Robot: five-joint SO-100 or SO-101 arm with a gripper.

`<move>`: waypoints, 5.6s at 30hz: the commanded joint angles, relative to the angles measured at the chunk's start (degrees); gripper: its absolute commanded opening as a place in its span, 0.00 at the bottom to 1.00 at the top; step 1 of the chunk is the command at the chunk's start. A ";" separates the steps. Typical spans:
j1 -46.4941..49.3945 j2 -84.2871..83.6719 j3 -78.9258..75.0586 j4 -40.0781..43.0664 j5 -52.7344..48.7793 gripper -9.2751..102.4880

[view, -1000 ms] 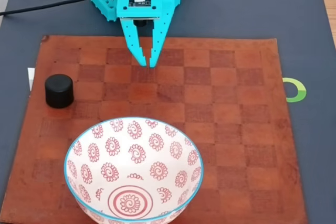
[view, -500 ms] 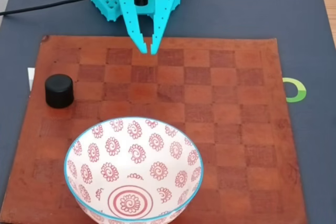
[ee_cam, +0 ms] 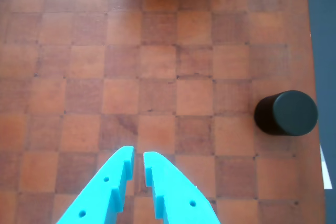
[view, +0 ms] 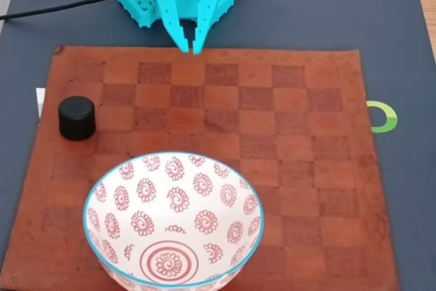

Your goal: Grasp a black cylinder and put it in a bowl.

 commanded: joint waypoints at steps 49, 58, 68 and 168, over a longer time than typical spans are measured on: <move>20.21 -83.58 -48.87 1.32 -31.99 0.39; 21.01 -91.85 -48.78 -3.87 -31.46 0.39; 21.09 -97.82 -48.60 -6.24 -31.20 0.39; 10.72 -104.77 -92.81 16.52 -31.20 0.21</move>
